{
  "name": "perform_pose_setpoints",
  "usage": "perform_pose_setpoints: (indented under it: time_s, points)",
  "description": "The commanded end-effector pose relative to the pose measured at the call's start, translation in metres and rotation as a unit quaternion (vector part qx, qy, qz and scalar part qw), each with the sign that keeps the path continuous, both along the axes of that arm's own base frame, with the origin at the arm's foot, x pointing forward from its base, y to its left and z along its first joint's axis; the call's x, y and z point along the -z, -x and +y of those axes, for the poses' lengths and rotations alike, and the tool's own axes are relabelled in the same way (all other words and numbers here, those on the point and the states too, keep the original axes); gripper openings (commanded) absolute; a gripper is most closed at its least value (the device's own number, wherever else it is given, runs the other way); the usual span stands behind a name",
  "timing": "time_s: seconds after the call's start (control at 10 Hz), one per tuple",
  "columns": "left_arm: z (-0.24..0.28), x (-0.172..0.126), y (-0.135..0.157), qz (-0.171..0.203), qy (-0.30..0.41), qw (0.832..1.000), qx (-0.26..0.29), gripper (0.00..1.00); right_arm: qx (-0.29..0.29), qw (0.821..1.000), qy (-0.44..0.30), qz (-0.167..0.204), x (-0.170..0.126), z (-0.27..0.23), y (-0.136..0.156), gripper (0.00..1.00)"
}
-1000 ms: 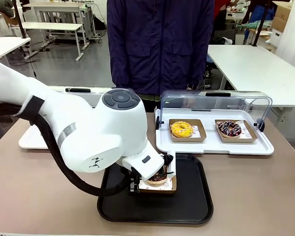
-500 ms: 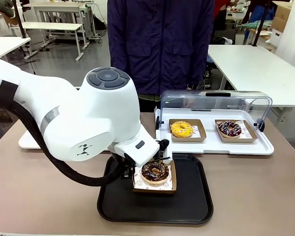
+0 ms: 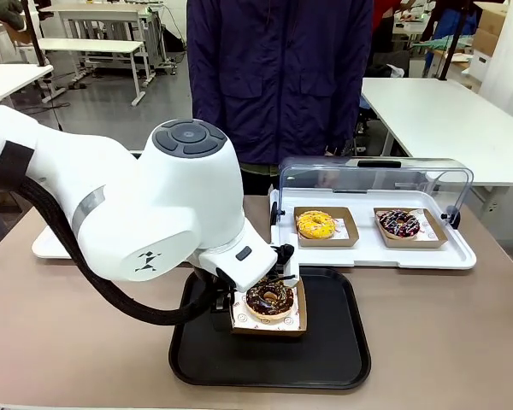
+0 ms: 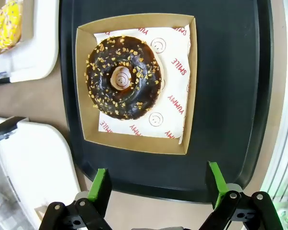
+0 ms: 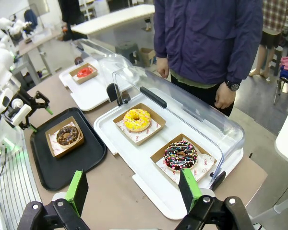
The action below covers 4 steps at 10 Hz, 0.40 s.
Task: Move the second donut from the left to the tray.
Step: Pick up the Paper togo box containing the Donut indicated by the person and place it on the Handle tray.
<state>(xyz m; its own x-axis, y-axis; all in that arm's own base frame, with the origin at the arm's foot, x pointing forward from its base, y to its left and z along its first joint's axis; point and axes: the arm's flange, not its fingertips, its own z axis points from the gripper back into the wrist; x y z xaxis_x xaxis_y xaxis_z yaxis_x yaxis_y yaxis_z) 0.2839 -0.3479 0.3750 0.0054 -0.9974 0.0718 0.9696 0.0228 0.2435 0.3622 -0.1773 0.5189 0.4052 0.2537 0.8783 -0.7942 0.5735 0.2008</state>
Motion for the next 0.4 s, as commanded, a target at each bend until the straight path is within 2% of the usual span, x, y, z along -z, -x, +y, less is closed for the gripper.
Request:
perform_pose_setpoints:
  time_s: [0.0, 0.3]
  points:
    - [-0.0013, -0.0015, -0.0001, -0.004, 0.004, 1.0, -0.002, 1.0, -0.003, 1.0, -0.007, -0.02, -0.0016, -0.0001, -0.003, 1.0]
    - [-0.0013, -0.0015, -0.0001, -0.004, 0.004, 1.0, -0.002, 1.0, -0.003, 1.0, -0.007, -0.02, -0.0016, -0.0001, -0.003, 1.0]
